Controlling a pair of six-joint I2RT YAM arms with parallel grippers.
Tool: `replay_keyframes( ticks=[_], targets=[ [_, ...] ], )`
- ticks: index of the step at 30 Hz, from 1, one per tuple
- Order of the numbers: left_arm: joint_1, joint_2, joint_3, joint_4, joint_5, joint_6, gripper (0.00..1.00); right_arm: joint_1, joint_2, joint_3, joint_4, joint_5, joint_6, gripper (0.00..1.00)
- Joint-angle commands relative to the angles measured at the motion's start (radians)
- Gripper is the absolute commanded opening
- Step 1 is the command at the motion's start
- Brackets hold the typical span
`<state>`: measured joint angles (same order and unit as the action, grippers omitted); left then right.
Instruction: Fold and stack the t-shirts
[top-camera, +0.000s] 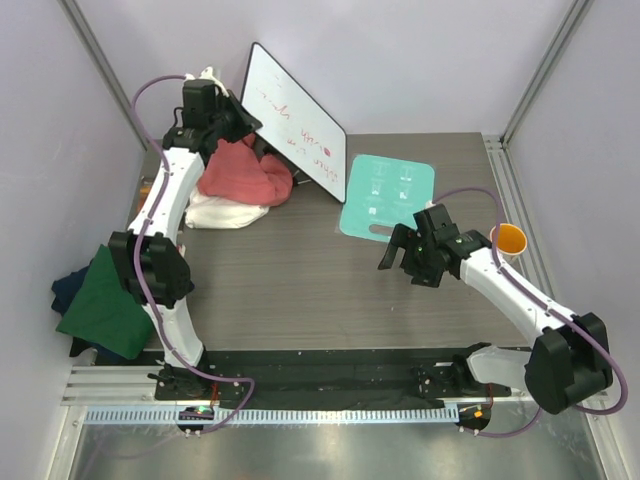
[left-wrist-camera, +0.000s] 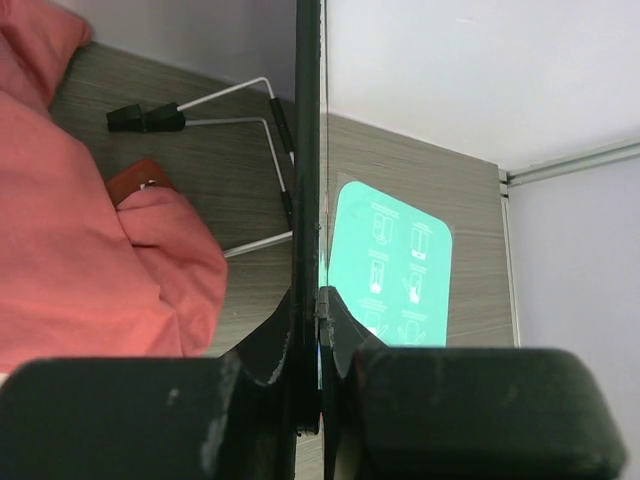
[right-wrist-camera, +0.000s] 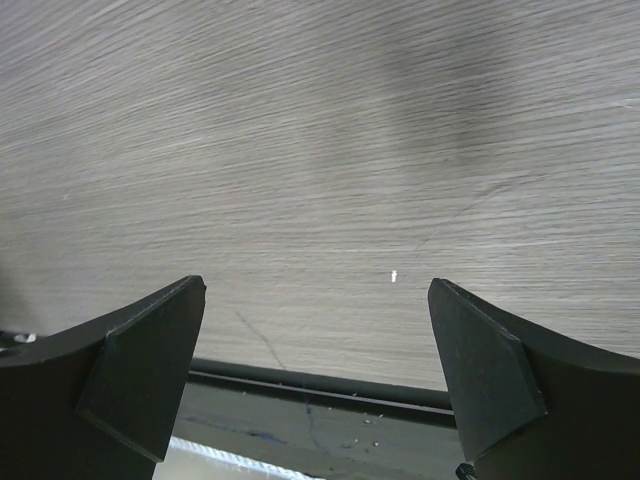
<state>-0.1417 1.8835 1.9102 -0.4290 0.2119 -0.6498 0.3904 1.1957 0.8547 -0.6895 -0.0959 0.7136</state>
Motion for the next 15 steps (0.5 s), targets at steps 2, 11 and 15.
replay_keyframes(
  ticks=[2, 11, 15],
  targets=[
    [0.036, -0.078, 0.047, 0.078, -0.120, 0.079, 0.00, 0.002, 0.027, 0.029, 0.048, 0.067, 0.003, 1.00],
    [-0.076, -0.054, 0.133, 0.101, -0.080, -0.018, 0.00, 0.004, 0.084, 0.027, 0.090, 0.027, 0.004, 1.00],
    [-0.085, -0.034, 0.199, 0.099, -0.066, -0.053, 0.00, 0.002, 0.093, 0.044, 0.096, 0.047, -0.012, 1.00]
  ],
)
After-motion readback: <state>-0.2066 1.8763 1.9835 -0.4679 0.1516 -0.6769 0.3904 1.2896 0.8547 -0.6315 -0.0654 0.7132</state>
